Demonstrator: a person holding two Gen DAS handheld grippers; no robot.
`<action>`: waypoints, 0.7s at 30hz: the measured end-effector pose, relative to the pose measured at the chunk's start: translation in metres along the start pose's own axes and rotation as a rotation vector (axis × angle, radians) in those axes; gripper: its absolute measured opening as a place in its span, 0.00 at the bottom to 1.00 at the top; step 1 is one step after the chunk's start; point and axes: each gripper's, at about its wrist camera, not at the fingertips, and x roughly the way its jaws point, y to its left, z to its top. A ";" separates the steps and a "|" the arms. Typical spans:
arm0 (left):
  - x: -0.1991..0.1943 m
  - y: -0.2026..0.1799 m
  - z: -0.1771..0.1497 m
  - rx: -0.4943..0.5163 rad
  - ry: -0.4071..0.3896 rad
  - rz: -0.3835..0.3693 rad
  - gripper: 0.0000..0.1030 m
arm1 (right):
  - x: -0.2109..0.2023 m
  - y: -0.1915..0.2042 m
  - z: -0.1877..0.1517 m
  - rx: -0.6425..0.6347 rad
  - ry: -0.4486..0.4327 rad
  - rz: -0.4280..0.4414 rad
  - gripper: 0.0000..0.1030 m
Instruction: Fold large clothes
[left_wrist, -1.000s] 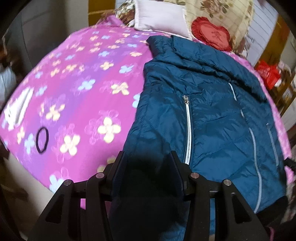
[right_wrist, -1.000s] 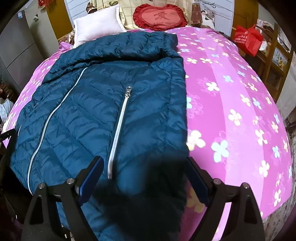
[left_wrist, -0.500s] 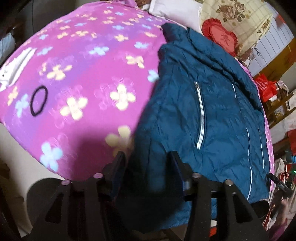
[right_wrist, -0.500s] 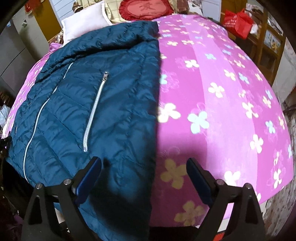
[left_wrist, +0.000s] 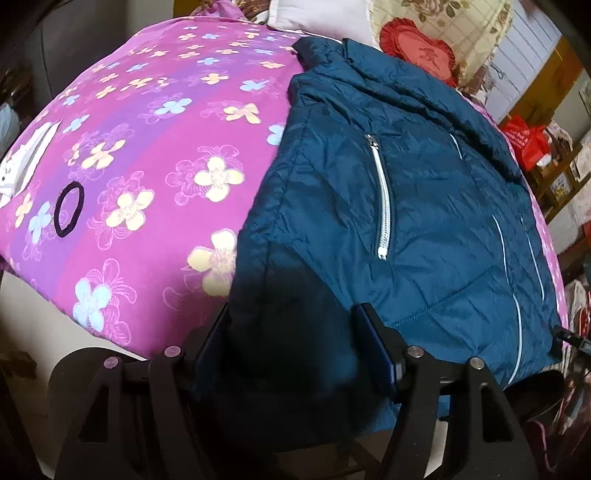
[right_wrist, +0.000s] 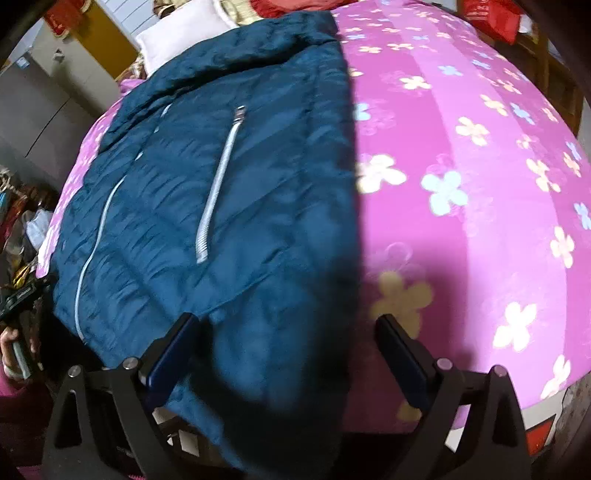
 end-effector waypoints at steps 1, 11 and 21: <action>0.000 -0.001 -0.001 0.005 -0.001 0.005 0.49 | 0.000 0.003 -0.002 -0.002 0.008 0.033 0.95; 0.002 -0.008 -0.003 0.036 -0.010 0.044 0.50 | 0.003 0.021 -0.010 -0.078 0.002 0.069 0.95; 0.003 -0.010 -0.003 0.044 -0.006 0.054 0.50 | 0.001 0.027 -0.009 -0.126 -0.017 0.080 0.49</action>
